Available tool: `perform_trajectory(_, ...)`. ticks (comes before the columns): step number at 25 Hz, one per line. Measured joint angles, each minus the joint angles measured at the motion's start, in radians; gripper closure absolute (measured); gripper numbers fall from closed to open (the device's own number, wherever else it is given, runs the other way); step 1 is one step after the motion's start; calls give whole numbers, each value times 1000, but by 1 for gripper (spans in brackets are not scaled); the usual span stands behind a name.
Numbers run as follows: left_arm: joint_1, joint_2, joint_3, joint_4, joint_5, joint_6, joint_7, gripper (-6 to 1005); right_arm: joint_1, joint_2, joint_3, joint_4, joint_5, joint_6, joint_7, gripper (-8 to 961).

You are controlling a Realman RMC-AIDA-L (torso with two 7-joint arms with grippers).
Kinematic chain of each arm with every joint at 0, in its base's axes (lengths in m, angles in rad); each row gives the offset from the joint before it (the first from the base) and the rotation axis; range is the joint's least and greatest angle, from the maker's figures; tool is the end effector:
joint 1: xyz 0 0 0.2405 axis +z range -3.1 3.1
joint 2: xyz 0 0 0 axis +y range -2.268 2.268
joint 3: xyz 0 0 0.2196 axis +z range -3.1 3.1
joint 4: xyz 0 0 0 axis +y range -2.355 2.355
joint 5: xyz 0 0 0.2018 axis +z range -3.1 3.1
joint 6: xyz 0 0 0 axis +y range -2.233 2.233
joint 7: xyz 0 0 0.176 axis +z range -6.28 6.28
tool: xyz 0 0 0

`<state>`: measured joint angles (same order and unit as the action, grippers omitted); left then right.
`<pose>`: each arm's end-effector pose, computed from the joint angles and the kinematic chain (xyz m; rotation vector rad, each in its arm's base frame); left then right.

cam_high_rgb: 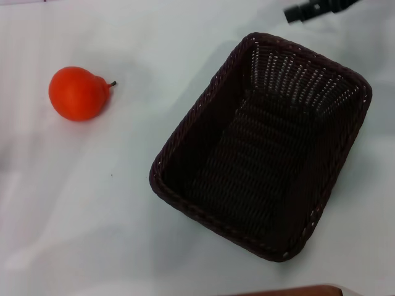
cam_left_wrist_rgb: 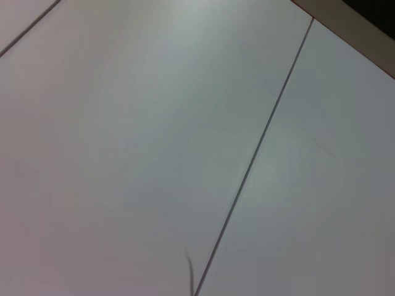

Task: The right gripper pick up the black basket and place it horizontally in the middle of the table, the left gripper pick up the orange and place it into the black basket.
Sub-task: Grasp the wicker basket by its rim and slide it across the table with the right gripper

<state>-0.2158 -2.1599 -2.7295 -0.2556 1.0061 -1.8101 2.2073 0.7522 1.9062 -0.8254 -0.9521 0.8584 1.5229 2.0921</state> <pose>-0.2787 0.2495 0.0955 -1.3531 -0.5363 -1.4503 0.1794 0.3967 0.0720 -0.9499 -2.8285 -0.5613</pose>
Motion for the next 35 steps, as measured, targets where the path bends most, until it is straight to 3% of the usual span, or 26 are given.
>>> perform_trajectory(3, -2, 1, -1, 0, 0, 10, 0, 99, 38, 7, 0, -44, -154, 81, 25, 68)
perform_trajectory(9, -5, 2, -1, 1, 0, 22, -1, 99, 80, 22, -16, -44, -322, 111, 29, 69)
perform_trajectory(20, -11, 2, -1, -3, 0, 25, -24, 99, 90, 54, -58, 101, -390, 3, -11, 71)
perform_trajectory(26, -19, 3, -1, -4, 0, 34, -24, 98, 87, 59, -52, 123, -386, -1, -32, 258)
perform_trajectory(35, -22, 3, -1, -4, 0, 50, -25, 98, 85, 51, 3, 149, -385, 20, -31, 658)
